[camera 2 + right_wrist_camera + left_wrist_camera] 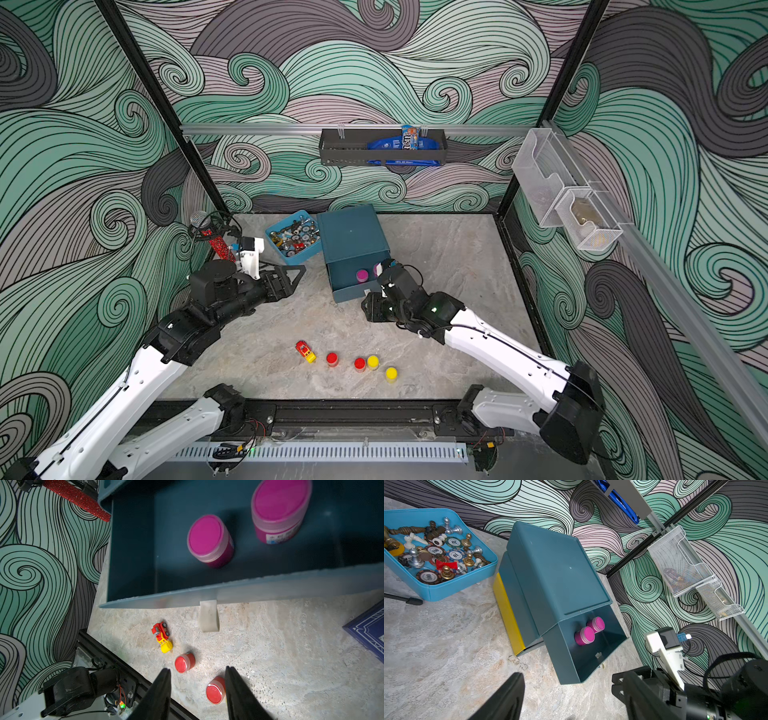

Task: Put the paint cans in the drawer according to color
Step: Close the drawer in the storage box.

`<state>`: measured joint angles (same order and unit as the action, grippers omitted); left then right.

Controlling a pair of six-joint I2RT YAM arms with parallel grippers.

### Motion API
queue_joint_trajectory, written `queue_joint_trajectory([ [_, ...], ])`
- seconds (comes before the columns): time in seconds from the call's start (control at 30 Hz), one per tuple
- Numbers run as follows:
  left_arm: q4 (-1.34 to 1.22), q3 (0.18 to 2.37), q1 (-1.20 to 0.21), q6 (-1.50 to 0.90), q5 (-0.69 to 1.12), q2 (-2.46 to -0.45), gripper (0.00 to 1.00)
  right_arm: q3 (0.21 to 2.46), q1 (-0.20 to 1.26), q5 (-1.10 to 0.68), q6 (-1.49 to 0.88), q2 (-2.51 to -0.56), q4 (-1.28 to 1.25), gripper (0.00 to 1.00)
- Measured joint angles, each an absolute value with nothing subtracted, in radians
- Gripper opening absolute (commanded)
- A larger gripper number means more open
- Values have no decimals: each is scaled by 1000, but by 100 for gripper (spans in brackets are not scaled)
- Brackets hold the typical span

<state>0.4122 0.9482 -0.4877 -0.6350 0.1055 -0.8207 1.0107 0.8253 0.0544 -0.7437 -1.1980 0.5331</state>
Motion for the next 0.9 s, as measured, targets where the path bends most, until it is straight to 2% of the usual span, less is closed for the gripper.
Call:
queue_joint_trajectory([
  [0.17, 413, 948, -488, -635, 107, -821, 77, 1011, 811, 75, -741, -1227, 498, 29],
  [0.43, 413, 948, -488, -635, 109, -820, 77, 1024, 789, 96, -723, -1264, 448, 29],
  [0.63, 414, 948, -488, -635, 109, -818, 77, 1037, 779, 104, -713, -1306, 393, 32],
  [0.9, 416, 948, -488, -635, 109, -812, 77, 1106, 736, 105, -698, -1405, 319, 31],
])
